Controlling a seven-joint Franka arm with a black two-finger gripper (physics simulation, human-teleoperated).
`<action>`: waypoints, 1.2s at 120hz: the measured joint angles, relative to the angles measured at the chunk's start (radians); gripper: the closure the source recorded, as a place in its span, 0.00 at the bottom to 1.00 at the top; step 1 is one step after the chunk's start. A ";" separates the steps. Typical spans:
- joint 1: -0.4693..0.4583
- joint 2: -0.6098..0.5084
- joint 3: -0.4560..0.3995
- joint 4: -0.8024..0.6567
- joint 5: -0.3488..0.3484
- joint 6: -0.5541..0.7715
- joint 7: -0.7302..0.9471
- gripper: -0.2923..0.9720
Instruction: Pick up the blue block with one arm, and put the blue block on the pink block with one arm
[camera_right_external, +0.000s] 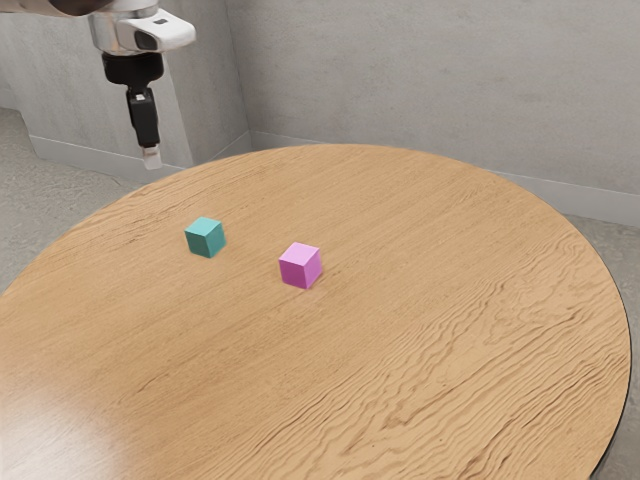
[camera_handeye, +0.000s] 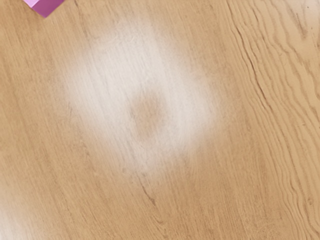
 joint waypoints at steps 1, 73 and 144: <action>0.000 0.000 0.000 0.000 0.000 0.000 0.000 0.23; 0.019 -0.041 0.061 0.180 0.141 -0.127 -0.058 0.23; 0.356 0.708 0.231 0.357 -0.134 0.311 0.010 0.23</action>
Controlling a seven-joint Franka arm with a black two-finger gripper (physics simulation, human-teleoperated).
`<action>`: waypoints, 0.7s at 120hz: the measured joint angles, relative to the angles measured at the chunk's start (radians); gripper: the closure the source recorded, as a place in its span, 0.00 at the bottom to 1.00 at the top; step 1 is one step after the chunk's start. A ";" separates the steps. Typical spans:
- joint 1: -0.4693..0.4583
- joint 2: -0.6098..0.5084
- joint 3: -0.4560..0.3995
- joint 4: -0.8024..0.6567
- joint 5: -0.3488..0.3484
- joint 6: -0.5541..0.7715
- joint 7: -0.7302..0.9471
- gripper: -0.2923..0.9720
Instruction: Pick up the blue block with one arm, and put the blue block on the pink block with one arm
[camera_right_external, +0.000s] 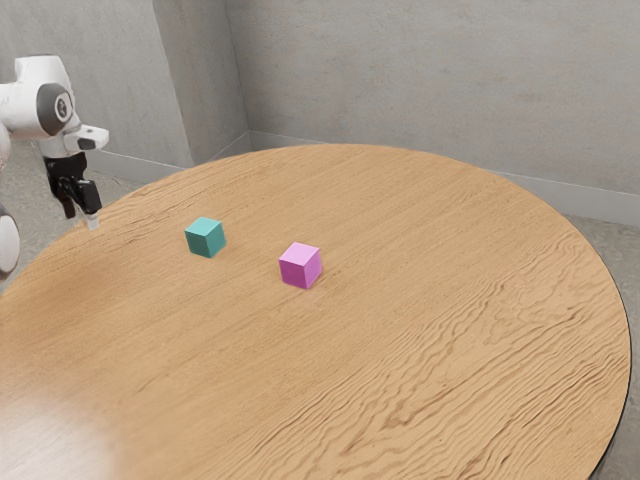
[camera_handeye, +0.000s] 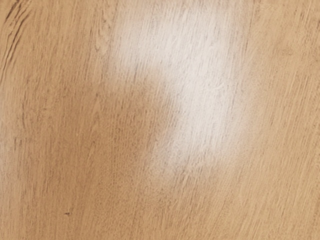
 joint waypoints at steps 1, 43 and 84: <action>-0.001 0.001 0.001 -0.003 -0.011 0.009 -0.001 0.23; -0.235 0.165 0.236 0.035 -0.342 0.524 -0.109 0.23; -0.258 0.096 0.077 -0.094 -0.391 0.662 -0.235 0.25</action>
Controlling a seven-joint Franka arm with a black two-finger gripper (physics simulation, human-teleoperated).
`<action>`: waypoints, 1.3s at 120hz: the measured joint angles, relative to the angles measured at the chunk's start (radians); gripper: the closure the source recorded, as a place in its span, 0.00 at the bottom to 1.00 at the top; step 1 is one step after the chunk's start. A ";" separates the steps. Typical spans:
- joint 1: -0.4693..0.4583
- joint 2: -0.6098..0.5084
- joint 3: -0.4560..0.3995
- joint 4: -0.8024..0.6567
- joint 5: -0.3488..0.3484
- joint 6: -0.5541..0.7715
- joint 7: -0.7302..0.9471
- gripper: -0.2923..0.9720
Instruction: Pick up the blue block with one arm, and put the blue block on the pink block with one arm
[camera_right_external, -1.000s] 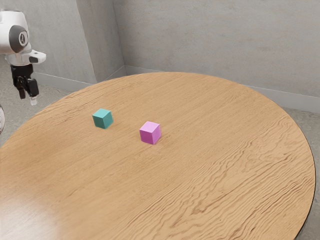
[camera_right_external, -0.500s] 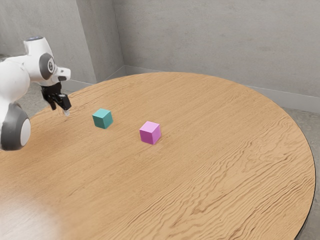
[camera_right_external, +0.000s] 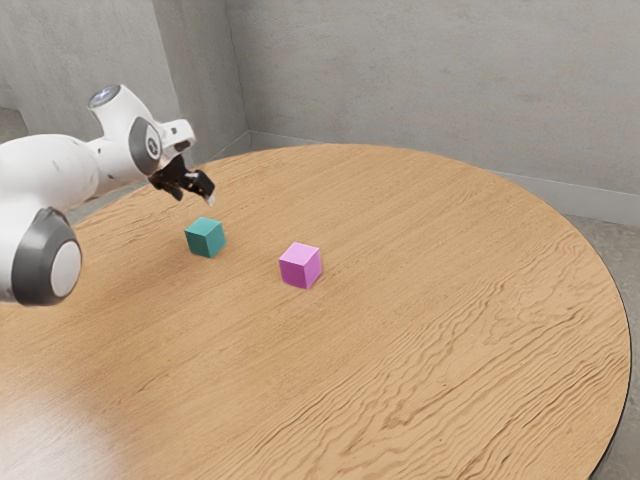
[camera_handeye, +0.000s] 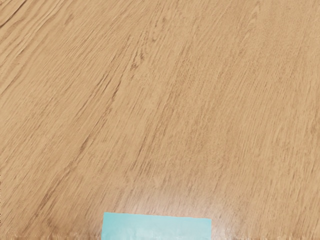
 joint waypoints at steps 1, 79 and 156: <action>0.000 -0.001 0.001 -0.001 0.000 -0.002 -0.003 0.25; 0.015 0.073 -0.004 0.008 0.061 -0.060 -0.102 0.23; 0.046 0.186 -0.018 0.141 0.060 -0.059 0.005 0.25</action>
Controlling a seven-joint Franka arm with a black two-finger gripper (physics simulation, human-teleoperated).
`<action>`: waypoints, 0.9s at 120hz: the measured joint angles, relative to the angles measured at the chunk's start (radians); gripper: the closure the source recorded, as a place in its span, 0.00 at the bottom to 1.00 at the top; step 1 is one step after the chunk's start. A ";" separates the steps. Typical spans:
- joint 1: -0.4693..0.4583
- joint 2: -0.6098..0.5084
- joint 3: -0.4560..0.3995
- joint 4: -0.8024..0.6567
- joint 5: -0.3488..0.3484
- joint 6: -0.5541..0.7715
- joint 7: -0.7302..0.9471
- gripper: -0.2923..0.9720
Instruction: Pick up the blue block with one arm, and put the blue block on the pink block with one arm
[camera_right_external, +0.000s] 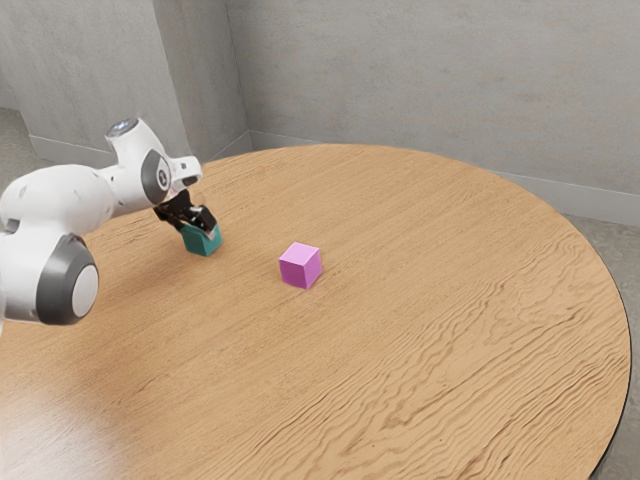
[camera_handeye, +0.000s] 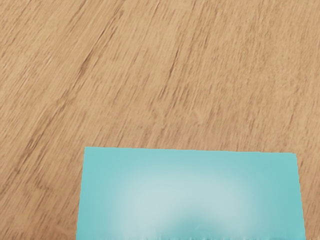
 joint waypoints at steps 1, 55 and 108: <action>0.000 0.000 0.000 0.000 0.000 0.000 0.001 0.25; 0.000 -0.002 -0.011 0.006 -0.004 -0.001 0.066 0.41; -0.097 -0.162 0.005 -0.098 0.000 0.002 0.064 0.49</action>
